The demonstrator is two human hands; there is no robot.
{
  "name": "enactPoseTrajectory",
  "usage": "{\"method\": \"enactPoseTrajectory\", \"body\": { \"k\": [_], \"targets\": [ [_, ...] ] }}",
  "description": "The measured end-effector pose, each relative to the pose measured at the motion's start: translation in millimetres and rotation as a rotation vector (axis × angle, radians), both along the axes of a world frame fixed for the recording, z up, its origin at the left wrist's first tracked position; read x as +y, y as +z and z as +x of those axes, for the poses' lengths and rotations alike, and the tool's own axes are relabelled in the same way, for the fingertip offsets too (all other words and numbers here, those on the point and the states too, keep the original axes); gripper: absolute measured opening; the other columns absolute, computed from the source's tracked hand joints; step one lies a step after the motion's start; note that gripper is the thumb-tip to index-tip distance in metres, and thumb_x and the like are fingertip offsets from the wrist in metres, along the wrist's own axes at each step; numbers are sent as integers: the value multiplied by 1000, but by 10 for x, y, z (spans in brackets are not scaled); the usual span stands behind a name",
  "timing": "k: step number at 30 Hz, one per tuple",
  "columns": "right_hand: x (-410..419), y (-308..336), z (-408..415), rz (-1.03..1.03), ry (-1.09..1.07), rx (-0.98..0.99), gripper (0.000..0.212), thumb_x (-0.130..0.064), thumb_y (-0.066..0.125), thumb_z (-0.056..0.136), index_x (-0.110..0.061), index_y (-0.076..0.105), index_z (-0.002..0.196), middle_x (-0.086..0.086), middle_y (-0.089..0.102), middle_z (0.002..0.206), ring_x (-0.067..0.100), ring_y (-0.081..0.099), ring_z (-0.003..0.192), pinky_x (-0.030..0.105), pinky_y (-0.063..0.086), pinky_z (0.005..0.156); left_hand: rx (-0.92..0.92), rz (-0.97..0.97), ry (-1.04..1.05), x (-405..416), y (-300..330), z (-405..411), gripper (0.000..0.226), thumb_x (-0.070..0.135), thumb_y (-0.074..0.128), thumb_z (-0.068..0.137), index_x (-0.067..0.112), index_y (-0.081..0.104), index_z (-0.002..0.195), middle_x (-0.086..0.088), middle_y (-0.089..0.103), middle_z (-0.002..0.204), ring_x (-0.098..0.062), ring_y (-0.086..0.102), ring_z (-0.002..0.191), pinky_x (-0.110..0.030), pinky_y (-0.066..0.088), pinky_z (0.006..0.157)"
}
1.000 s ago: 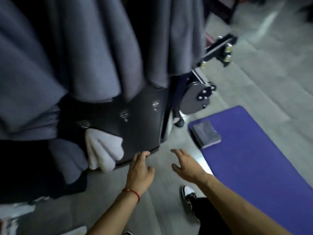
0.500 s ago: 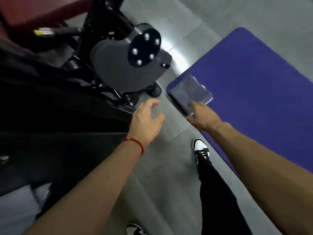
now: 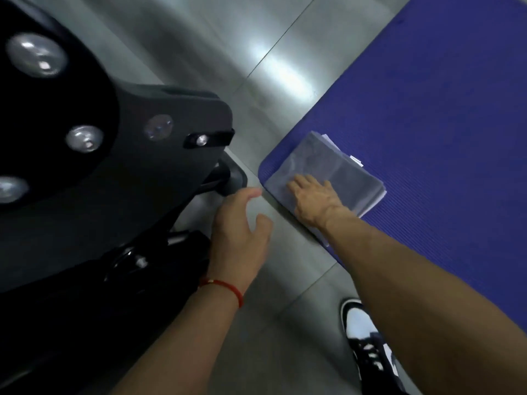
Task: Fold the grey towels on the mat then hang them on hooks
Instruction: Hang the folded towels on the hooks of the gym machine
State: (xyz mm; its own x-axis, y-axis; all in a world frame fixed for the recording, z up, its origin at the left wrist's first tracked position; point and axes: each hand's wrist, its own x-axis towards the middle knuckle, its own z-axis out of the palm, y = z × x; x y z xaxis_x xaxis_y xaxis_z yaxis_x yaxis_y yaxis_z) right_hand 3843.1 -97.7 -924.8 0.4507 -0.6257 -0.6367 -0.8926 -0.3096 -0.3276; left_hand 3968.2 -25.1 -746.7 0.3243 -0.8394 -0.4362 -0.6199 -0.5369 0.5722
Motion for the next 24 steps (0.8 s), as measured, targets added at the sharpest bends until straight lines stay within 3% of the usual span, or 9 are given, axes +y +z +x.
{"method": "enactPoseTrajectory", "body": {
  "k": [3,5,8,12,15,19,22,24],
  "targets": [
    [-385,-373,253,-92,125,29,65,-16,40,106,-24,9,162,-3,-3,171,25,-6,157,59,3,124,-5,-18,2,-51,-280,89,45,23,56,79,25,63,124,14,58,119,-8,55,112,-44,48,101],
    [-505,-542,390,-102,155,19,61,-16,36,108,-25,11,162,-3,7,171,25,-5,157,61,-2,123,-37,13,-38,-39,-439,149,43,20,58,83,26,62,125,11,57,120,-8,53,115,-44,47,103],
    [-561,-670,500,-131,195,33,50,-20,40,107,-23,31,156,5,36,159,27,12,155,64,-7,122,-41,49,-84,-51,-553,161,44,13,60,86,28,60,128,10,55,121,-3,48,116,-41,44,104],
    [-484,-635,455,-319,318,38,41,-22,54,101,-21,51,142,6,50,140,28,44,134,60,-1,124,-41,61,-113,-115,-602,126,44,9,59,89,25,57,131,6,54,125,-3,46,119,-36,42,105],
    [-445,-525,309,-388,311,39,35,-24,55,100,-16,58,133,6,55,131,28,48,126,52,15,123,-29,54,-93,-97,-510,97,44,11,56,89,25,58,131,6,54,122,-9,49,117,-35,44,103],
    [-342,-167,41,-369,285,13,37,-25,61,96,-21,60,132,3,52,129,26,48,121,40,35,104,3,47,-51,66,-280,84,47,4,58,88,24,58,130,7,52,123,-10,51,114,-32,46,100],
    [-203,63,-139,-436,265,-64,31,-19,65,92,-19,63,123,5,54,121,27,51,110,39,40,91,10,46,-55,289,-80,82,48,4,56,88,25,56,132,10,48,126,-6,47,120,-23,41,99],
    [-98,179,-200,-509,261,-95,19,-12,69,87,-14,66,106,7,61,105,30,56,100,42,43,93,-5,41,-58,468,14,104,47,5,56,89,26,56,131,11,48,125,-7,46,122,-24,39,100]
  ]
}}
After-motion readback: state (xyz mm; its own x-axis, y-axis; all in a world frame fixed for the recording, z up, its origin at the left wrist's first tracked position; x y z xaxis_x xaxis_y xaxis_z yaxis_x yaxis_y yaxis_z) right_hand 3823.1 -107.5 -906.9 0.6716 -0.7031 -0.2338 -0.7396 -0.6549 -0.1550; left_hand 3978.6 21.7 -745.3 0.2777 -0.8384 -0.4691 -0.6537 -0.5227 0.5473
